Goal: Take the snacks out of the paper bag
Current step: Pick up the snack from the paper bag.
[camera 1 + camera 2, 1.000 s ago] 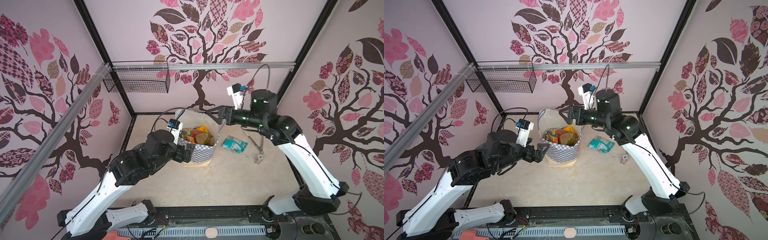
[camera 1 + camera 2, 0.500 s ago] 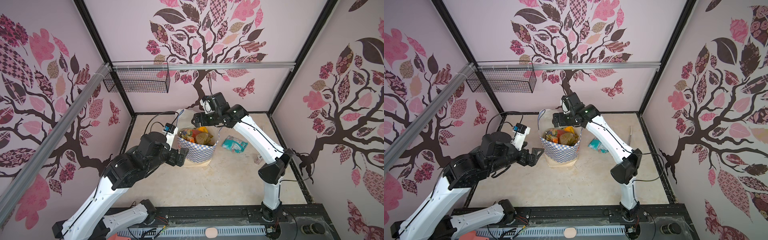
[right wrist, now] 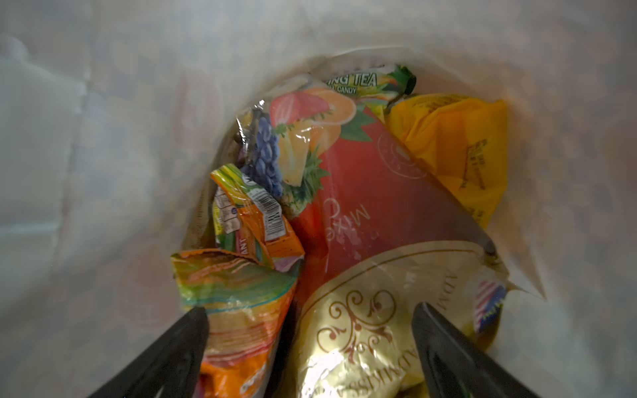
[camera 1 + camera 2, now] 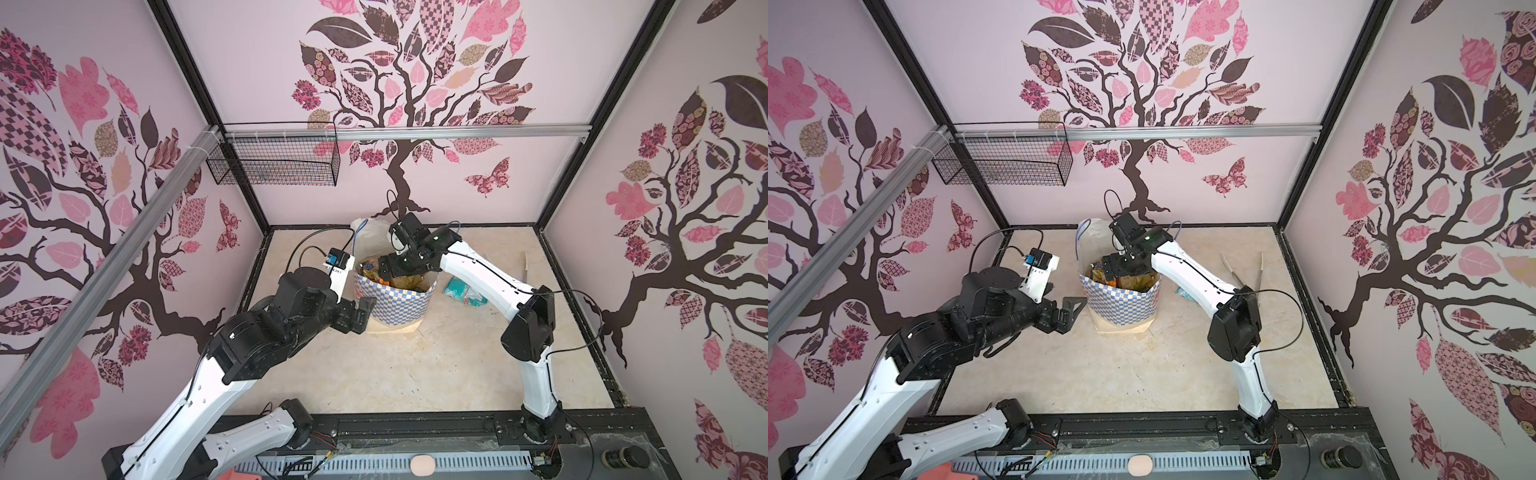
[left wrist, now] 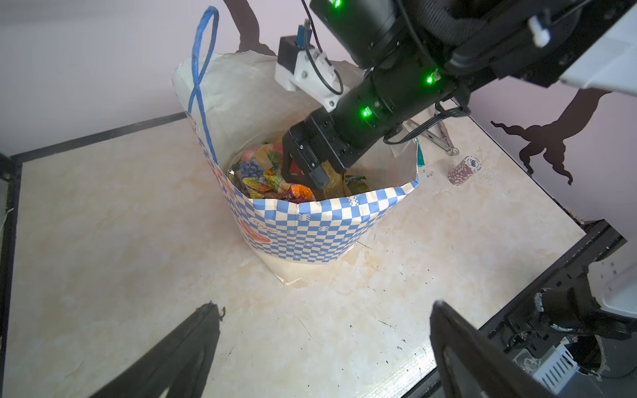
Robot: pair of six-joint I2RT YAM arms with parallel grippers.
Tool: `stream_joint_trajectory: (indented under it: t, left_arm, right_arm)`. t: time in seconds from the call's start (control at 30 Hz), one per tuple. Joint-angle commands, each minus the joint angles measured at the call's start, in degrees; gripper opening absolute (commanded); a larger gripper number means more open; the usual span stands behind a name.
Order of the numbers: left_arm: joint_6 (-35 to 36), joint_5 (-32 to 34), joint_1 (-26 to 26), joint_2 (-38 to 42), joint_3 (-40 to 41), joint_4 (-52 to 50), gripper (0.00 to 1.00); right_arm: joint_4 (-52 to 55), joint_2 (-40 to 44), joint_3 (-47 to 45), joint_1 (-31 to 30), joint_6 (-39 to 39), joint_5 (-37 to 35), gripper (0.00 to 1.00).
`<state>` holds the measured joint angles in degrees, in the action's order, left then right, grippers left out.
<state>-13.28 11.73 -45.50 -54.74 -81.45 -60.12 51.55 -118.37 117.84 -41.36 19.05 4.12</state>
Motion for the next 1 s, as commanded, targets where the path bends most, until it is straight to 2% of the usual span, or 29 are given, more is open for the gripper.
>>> stream_joint_trajectory:
  t: [0.0,0.4,0.53,0.8,0.97]
  left_arm:
    - [1.25,1.28,0.23,0.08,-1.87,1.22,0.97]
    - [1.46,-0.39,0.23,0.75,-1.04,1.73,0.97]
    - [1.02,-0.65,0.23,1.63,-0.09,1.58,0.97]
    - [0.71,-0.83,0.2,2.38,1.16,1.41,0.97]
    - [0.71,-0.61,0.23,2.78,1.57,1.53,0.97]
  right_arm:
    - [-1.93,-2.04,-0.73,-0.47,-0.35,-1.43,0.96]
    - [-4.89,-7.12,-5.49,-0.93,0.64,-1.21,0.97]
    - [-4.01,-9.47,-4.9,-1.48,0.73,-1.07,0.93]
    - [-3.73,-8.84,-3.57,-1.62,1.26,-2.21,0.6]
    - [-4.86,-6.2,-3.0,-1.61,1.3,-3.67,0.24]
